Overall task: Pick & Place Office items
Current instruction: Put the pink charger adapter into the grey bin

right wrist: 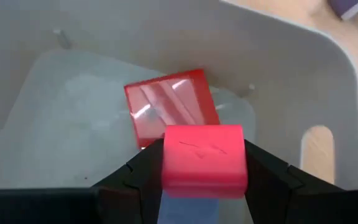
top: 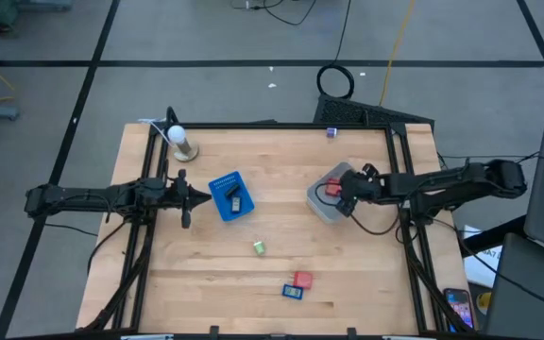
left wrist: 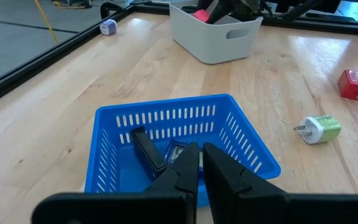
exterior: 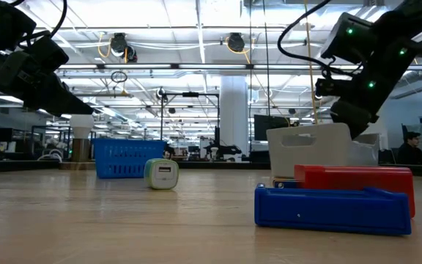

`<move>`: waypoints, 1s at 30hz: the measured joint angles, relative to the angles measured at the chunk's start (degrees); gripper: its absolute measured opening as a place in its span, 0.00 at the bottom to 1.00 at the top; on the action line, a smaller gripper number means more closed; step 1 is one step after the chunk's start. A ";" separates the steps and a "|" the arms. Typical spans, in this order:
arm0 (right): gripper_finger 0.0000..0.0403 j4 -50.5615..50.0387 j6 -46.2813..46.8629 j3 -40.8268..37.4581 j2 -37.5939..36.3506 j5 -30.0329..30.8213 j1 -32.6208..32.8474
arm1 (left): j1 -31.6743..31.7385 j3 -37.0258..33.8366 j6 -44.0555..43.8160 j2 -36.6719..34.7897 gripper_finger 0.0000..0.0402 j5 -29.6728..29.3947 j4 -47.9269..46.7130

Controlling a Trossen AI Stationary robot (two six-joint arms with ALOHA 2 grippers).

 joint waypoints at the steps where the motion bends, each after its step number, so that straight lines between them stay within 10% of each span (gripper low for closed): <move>1: 0.40 0.14 -0.18 -0.01 0.14 -0.49 0.00 | 0.02 0.00 0.00 0.00 0.06 0.00 0.00; 30: 0.55 5.87 -3.38 -0.33 0.33 -10.58 0.07 | 0.01 0.00 -1.32 0.00 0.06 0.11 -0.01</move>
